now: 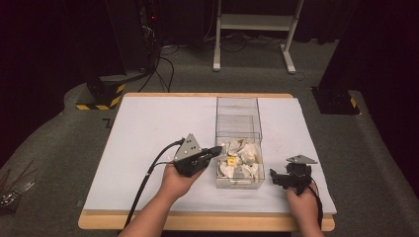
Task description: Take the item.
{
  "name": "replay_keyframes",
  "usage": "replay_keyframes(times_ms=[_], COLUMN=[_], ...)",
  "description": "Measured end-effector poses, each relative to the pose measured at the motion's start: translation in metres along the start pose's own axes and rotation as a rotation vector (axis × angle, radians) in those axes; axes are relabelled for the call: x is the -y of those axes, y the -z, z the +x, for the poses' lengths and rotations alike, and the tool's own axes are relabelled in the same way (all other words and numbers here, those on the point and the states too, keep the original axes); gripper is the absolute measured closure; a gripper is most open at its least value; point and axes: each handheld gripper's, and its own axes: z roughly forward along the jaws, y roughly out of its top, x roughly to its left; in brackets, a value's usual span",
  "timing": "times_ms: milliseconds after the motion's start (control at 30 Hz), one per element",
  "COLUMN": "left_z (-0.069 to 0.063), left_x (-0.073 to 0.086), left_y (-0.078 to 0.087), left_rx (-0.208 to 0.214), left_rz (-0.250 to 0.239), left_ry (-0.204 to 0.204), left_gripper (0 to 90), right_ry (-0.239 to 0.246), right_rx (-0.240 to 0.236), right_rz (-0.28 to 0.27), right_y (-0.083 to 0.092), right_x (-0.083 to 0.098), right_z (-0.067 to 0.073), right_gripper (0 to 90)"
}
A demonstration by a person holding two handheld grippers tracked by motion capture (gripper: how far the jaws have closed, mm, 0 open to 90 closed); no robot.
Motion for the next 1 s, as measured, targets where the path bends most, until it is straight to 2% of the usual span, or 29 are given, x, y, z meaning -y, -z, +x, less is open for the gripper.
replay_keyframes(times_ms=[533, 1000], left_z=[0.011, 0.026], left_x=[-0.004, 0.002], left_y=[0.018, 0.036], left_rx=[-0.048, -0.098], left_rz=[-0.016, -0.011], left_ry=[-0.004, 0.002], left_gripper=[90.0, 90.0], right_ry=[0.0, 0.0], right_rx=[0.0, 0.0], right_rz=[0.0, 0.0], right_y=[0.0, 0.0], right_x=[0.0, 0.0], right_z=[0.0, 0.0], right_gripper=[8.2, 8.2])
